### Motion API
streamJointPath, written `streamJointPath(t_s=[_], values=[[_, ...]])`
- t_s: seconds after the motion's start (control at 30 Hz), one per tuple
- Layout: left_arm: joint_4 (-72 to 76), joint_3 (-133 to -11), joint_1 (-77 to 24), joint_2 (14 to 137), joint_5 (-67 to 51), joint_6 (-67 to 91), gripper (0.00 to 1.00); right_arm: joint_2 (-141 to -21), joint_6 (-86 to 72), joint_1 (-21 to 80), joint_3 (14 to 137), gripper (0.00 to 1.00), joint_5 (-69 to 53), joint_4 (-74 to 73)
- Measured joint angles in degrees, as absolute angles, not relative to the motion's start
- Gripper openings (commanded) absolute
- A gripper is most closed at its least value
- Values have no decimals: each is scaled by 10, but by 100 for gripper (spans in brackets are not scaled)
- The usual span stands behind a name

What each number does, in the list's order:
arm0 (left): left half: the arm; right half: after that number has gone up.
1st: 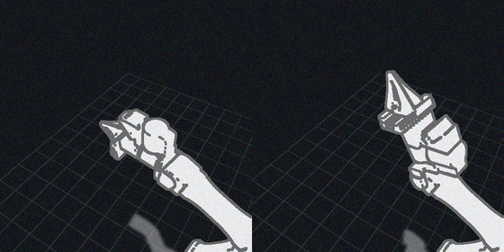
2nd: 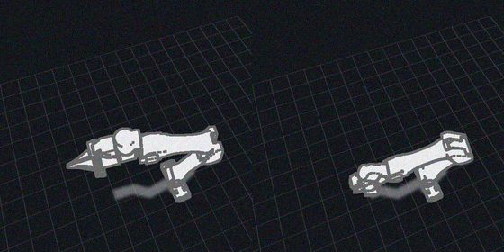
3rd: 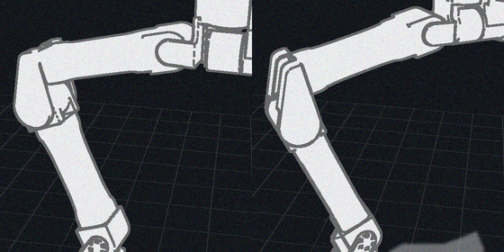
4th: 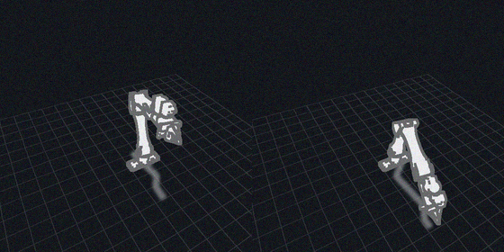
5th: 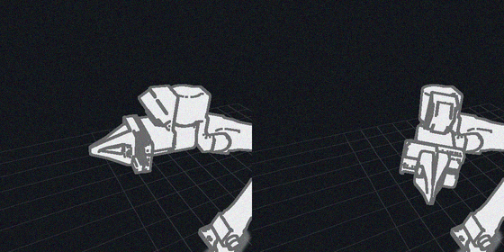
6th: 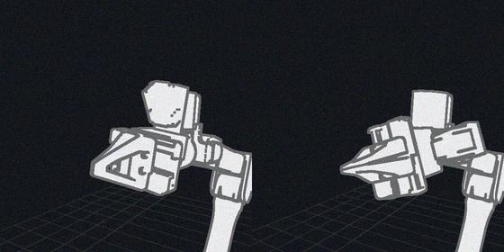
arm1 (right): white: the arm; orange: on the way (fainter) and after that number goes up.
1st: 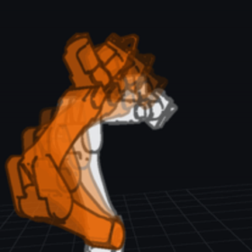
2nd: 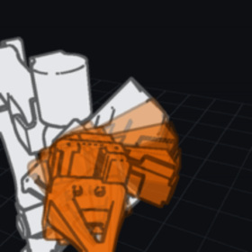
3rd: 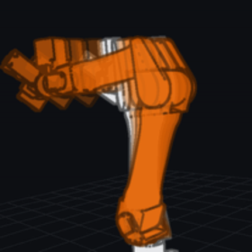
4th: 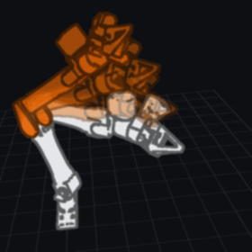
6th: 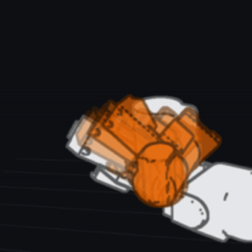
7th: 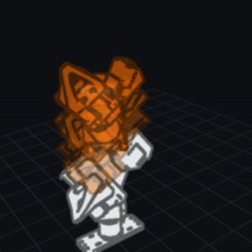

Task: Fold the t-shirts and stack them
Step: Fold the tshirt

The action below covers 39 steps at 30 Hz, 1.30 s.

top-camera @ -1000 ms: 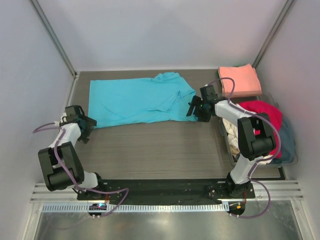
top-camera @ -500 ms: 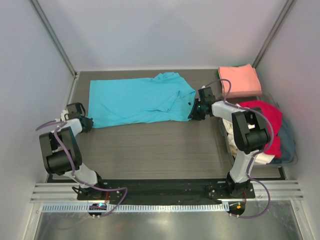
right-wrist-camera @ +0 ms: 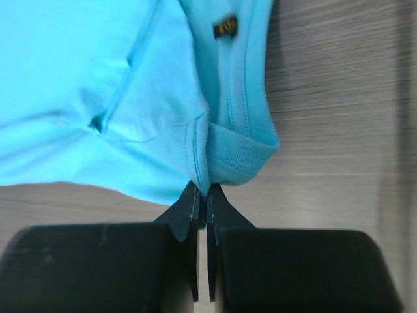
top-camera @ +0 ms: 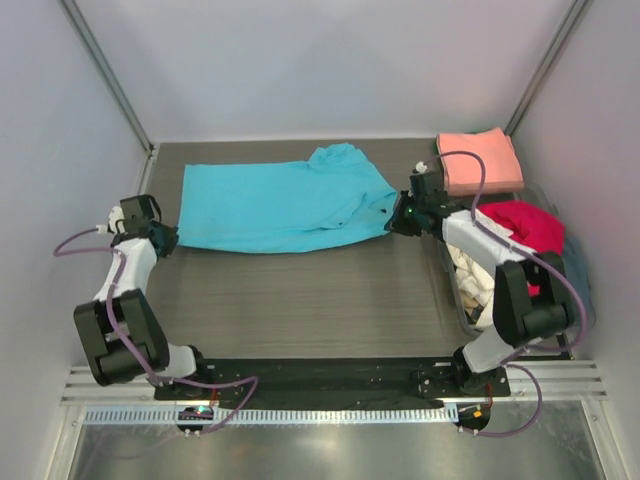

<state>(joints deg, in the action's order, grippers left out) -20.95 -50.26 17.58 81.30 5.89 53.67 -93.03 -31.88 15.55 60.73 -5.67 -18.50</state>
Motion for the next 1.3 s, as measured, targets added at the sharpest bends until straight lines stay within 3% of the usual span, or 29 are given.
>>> streamJointPath(t_s=[0.3, 0.4, 0.43, 0.47, 0.57, 0.63, 0.77, 0.9, 1.07, 1.3], values=[[-301, -470, 177, 648, 57, 507, 1, -732, -317, 156, 513, 1, -31, -229], [-340, -446, 178, 588, 57, 505, 13, -691, -323, 156, 469, 1, -27, -253], [-353, -440, 177, 568, 57, 505, 22, -676, -326, 156, 455, 2, -25, -263], [-368, -436, 178, 547, 57, 503, 47, -660, -330, 156, 441, 16, -23, -273], [-404, -433, 178, 498, 56, 502, 81, -598, -350, 156, 409, 65, -16, -309], [-422, -434, 179, 476, 56, 502, 83, -561, -357, 156, 400, 71, -13, -330], [-446, -449, 180, 454, 58, 491, 84, -506, -361, 156, 404, 72, -12, -356], [-441, -490, 180, 495, 28, 460, 81, -546, -344, 156, 460, 72, -12, -369], [-415, -565, 180, 614, -19, 395, 80, -732, -298, 156, 624, 72, 1, -345], [-406, -525, 154, 648, -45, 334, 79, -1109, -227, 156, 978, 72, 19, -288]])
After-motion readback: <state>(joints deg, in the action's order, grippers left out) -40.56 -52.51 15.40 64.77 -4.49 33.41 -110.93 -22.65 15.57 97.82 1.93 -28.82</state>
